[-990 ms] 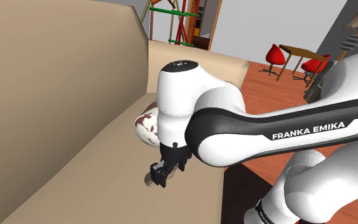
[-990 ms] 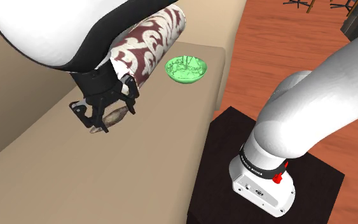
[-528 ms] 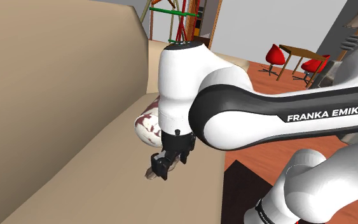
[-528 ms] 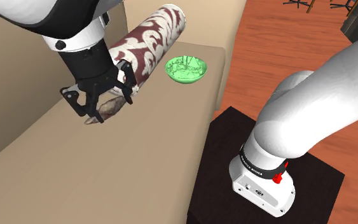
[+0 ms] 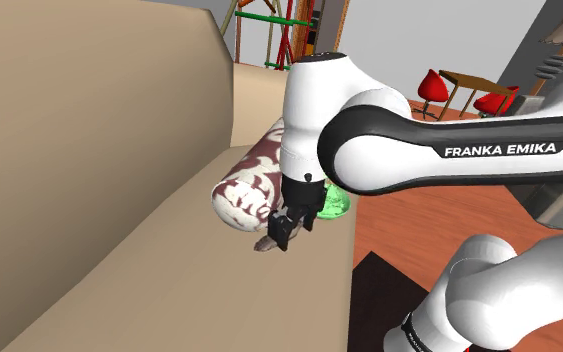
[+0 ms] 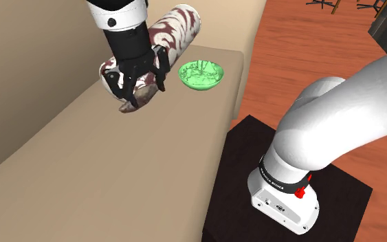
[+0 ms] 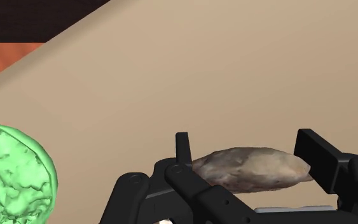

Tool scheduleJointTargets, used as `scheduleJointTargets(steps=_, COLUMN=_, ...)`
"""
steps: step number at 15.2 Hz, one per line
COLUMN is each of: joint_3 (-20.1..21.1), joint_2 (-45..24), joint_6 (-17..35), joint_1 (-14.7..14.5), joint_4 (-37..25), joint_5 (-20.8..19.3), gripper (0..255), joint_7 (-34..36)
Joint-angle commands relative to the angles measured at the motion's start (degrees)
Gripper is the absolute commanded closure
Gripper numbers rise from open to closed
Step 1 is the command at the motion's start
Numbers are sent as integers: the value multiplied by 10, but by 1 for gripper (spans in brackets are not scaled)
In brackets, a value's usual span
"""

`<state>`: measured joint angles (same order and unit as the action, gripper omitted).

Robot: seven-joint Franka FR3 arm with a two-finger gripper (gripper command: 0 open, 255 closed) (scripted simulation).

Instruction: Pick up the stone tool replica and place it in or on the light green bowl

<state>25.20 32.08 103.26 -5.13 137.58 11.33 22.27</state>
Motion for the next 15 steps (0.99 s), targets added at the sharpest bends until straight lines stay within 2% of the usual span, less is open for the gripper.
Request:
scheduleJointTargets(steps=1, joint_3=-25, joint_2=17, joint_6=-2, joint_1=7, joint_4=17, joint_5=-9, gripper=255, joint_7=-31)
scheduleJointTargets(steps=8, joint_3=-109, joint_2=42, joint_6=1, joint_1=47, joint_4=50, joint_5=-58, gripper=255, joint_7=-131)
scheduleJointTargets(steps=15, joint_3=-189, joint_2=29, joint_6=14, joint_1=96, joint_4=50, joint_5=-115, gripper=255, joint_7=-228)
